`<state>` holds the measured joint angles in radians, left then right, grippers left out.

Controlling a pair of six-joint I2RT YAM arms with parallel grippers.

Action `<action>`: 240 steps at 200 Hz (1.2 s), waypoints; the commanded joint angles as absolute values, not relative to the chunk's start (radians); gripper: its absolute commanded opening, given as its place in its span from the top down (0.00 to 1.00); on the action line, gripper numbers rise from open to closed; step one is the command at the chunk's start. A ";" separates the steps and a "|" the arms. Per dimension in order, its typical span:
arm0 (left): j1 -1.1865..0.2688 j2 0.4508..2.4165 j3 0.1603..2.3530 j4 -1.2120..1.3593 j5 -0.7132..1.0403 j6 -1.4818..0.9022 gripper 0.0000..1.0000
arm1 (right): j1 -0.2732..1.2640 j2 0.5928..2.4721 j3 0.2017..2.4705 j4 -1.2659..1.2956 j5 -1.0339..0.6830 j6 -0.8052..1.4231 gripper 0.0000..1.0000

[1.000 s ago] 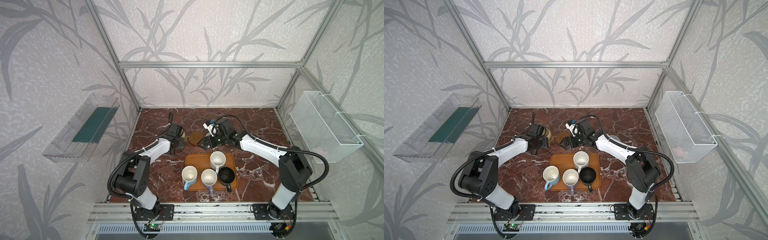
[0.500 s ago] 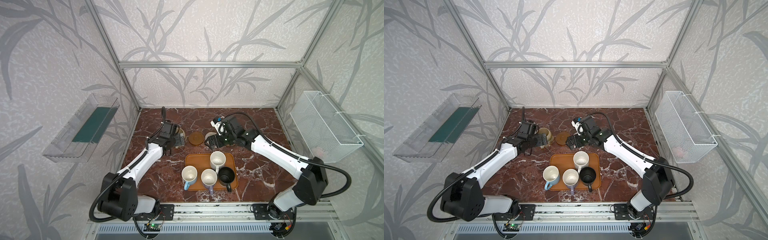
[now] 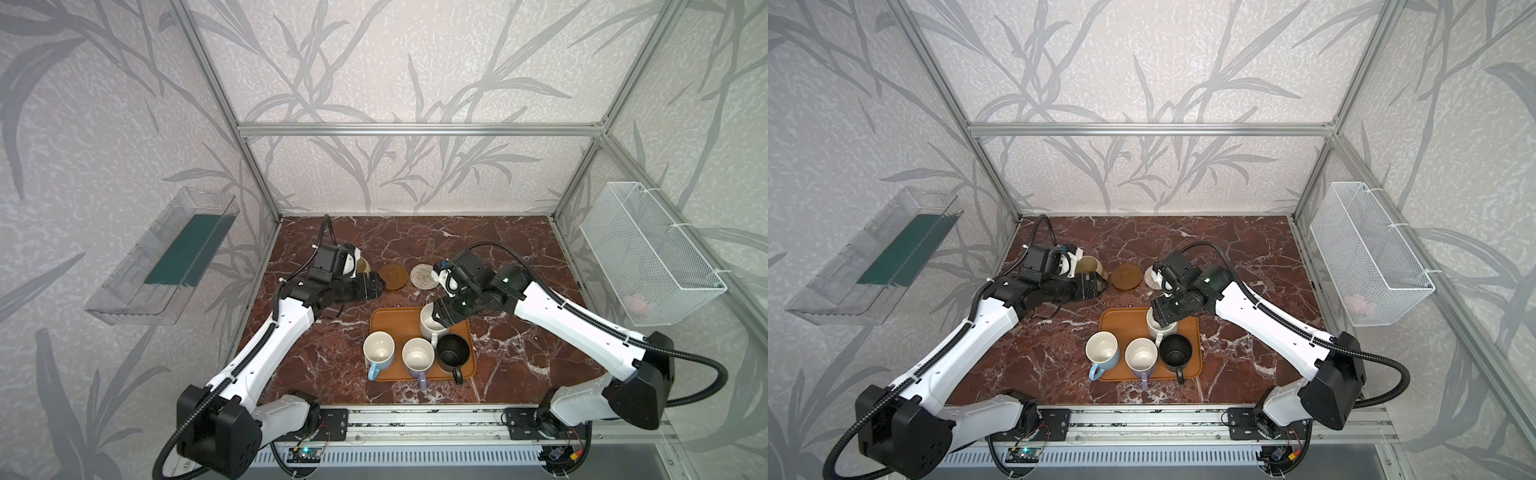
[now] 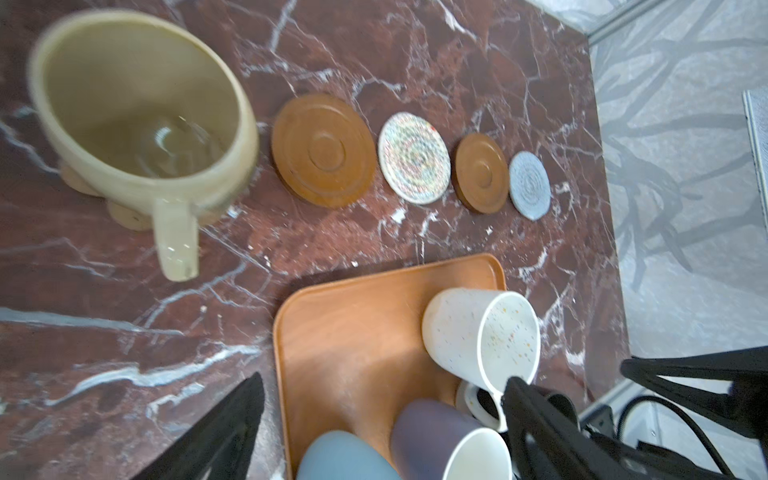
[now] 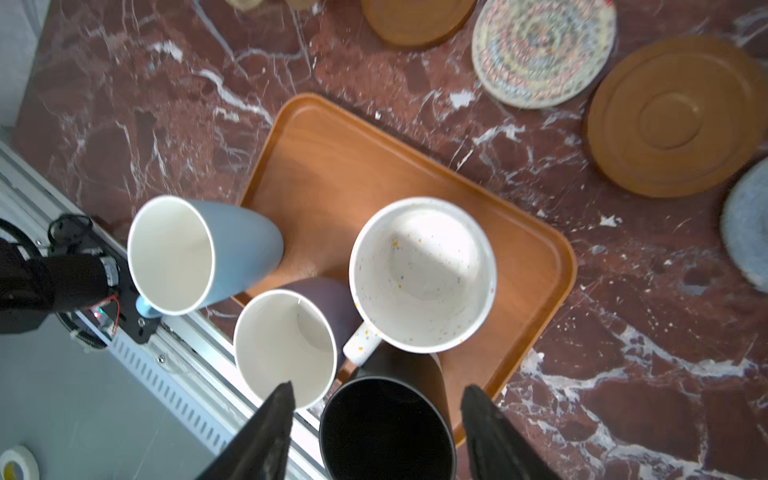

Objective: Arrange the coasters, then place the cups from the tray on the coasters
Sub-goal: 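Move the right gripper over the white speckled mug while left gripper draws back, then close the right gripper on the white speckled mug's handle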

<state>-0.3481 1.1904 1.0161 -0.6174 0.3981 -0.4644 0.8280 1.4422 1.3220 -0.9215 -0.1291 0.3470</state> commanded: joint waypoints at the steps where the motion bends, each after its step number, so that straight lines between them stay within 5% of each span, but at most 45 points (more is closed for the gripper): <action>1: -0.416 1.166 1.035 -0.678 0.432 -0.484 0.08 | 0.868 1.447 1.304 -0.960 -0.109 0.388 0.41; 240: -0.498 1.105 0.940 -0.521 0.290 -0.621 0.09 | 0.891 1.602 1.200 -0.806 -0.088 0.479 0.64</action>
<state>-0.4953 1.1336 0.9463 -0.5228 0.3187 -0.6243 0.9035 1.5799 1.2064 -0.8005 -0.1352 0.4789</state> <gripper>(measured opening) 0.914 0.375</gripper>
